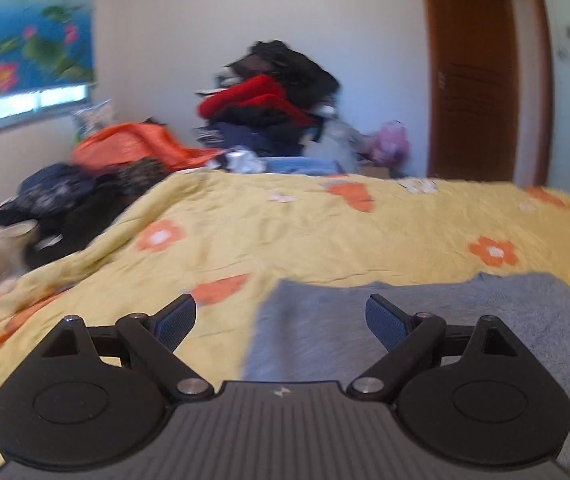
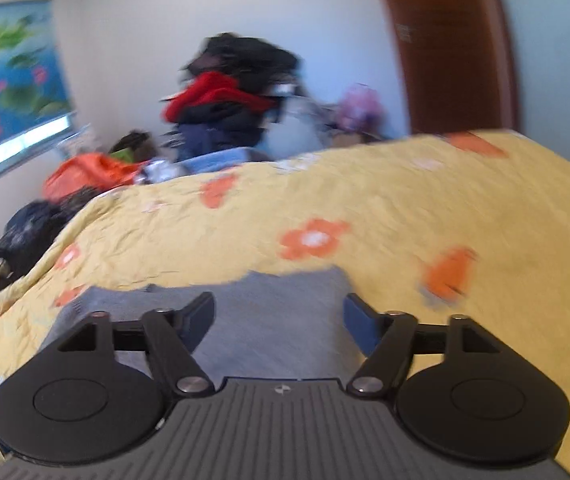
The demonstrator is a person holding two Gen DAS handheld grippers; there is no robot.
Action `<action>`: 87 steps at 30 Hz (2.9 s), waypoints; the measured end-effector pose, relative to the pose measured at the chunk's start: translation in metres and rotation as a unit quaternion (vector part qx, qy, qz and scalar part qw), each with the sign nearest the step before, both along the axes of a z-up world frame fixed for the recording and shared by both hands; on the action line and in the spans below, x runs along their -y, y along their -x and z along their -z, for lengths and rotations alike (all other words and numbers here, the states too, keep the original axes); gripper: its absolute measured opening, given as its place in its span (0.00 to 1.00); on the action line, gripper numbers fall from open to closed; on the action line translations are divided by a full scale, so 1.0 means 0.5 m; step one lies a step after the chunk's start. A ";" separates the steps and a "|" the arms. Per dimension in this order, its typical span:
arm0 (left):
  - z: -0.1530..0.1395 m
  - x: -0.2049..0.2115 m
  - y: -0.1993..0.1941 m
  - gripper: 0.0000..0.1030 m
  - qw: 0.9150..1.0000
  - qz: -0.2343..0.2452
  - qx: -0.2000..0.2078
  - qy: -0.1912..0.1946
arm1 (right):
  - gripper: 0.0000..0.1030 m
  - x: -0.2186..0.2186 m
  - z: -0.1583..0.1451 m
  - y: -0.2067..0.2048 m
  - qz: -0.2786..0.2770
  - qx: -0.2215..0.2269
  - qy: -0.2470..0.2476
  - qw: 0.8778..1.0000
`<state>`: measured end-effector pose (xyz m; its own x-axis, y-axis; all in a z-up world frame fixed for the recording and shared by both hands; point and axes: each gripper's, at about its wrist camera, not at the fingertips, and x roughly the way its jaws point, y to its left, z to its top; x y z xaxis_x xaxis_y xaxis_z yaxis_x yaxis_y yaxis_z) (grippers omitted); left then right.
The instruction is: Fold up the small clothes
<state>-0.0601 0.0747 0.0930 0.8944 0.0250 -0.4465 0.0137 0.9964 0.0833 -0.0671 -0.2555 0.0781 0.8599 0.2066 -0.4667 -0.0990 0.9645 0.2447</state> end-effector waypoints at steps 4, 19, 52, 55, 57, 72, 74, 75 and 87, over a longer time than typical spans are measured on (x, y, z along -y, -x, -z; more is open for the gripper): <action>0.107 0.102 -0.123 0.89 0.995 0.039 -0.089 -0.030 | 0.77 -0.082 0.055 -0.141 -0.023 -0.059 0.029 0.998; 0.169 0.070 -0.138 0.98 0.991 0.027 -0.117 0.051 | 0.74 -0.083 0.085 -0.159 0.010 -0.053 0.061 0.997; 0.177 -0.030 0.029 1.00 0.990 -0.015 -0.129 0.061 | 0.95 -0.605 0.106 -0.347 -0.318 -0.176 0.022 0.931; 0.178 -0.035 0.030 1.00 0.990 -0.011 -0.127 0.065 | 1.00 -0.648 0.119 -0.347 -0.325 -0.158 0.067 0.930; 0.172 -0.039 0.036 1.00 0.990 -0.013 -0.125 0.069 | 1.00 -0.660 0.119 -0.350 -0.327 -0.158 0.091 0.927; 0.184 -0.198 0.184 1.00 0.869 -0.056 -0.118 0.477 | 0.96 -0.307 0.063 -0.118 -0.297 -0.098 -0.085 0.946; 0.186 -0.205 0.168 1.00 0.857 -0.072 -0.118 0.496 | 0.96 -0.305 0.105 -0.129 -0.280 -0.136 -0.092 0.946; 0.185 -0.208 0.160 1.00 0.858 -0.081 -0.114 0.494 | 0.98 -0.305 0.120 -0.128 -0.282 -0.126 -0.097 0.946; 0.174 -0.177 0.102 0.09 0.906 -0.147 -0.143 0.371 | 0.98 -0.266 0.099 -0.128 -0.255 -0.127 -0.159 0.945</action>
<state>-0.1114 0.1634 0.0060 0.7425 -0.1596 -0.6505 -0.3458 0.7404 -0.5764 -0.0029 -0.1225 0.0285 0.4796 0.7288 -0.4887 -0.4307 0.6808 0.5924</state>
